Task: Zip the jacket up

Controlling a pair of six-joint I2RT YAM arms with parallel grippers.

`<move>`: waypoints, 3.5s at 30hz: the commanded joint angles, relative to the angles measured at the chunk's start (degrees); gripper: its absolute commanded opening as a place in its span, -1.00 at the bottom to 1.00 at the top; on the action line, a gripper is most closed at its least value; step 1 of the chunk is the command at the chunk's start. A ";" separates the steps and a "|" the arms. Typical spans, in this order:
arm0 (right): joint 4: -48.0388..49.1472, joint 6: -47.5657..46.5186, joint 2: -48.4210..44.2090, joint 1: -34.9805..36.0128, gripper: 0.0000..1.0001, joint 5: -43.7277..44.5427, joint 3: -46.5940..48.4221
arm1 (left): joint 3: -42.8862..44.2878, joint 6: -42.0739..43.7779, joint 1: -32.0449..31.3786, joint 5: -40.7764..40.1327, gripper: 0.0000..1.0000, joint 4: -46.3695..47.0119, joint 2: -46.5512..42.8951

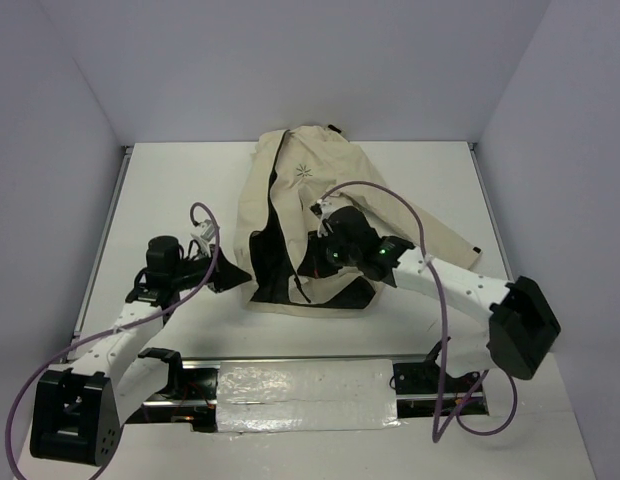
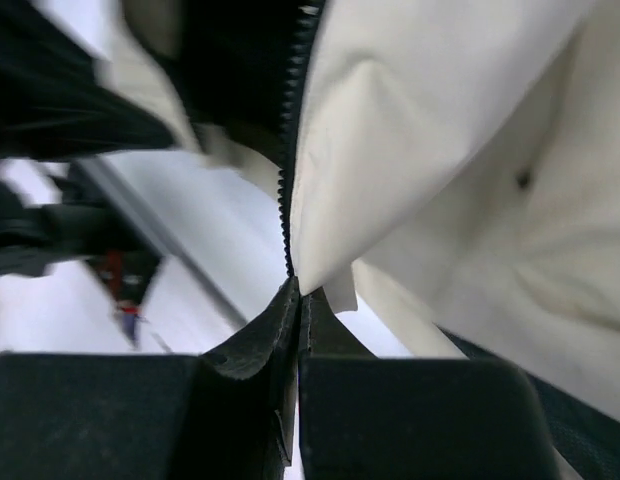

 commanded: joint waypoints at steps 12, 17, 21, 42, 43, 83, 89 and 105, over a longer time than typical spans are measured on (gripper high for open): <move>30.77 3.43 -11.12 -0.06 -1.00 -13.11 -6.23 | 0.74 -26.39 -0.08 6.45 -1.00 33.26 -3.65; 36.57 6.42 -9.80 -0.06 -1.00 -14.07 -7.46 | 1.01 -24.82 -1.84 6.98 -1.00 33.19 -2.95; 39.21 7.04 -10.06 0.29 -1.00 -13.73 -8.34 | -0.49 -27.10 -2.10 6.98 -1.00 37.04 -3.83; 40.71 7.04 -9.45 0.56 -1.00 -12.67 -9.13 | -4.00 -35.46 -2.98 8.65 -1.00 49.88 -3.56; 40.71 6.95 -9.45 0.56 -1.00 -13.02 -9.04 | -4.00 -35.37 -3.07 8.57 -1.00 49.88 -3.65; 47.65 8.01 -7.52 0.73 -1.00 -13.20 -8.87 | -5.06 -36.42 -5.18 10.76 -1.00 52.87 -2.77; 49.42 5.46 -6.99 0.56 -1.00 -12.14 -8.08 | -3.48 -38.27 -5.18 13.04 -1.00 51.65 -1.19; 43.00 10.82 0.31 0.91 -1.00 -1.78 -1.39 | 4.35 -14.53 -5.45 15.94 -1.00 13.93 -0.05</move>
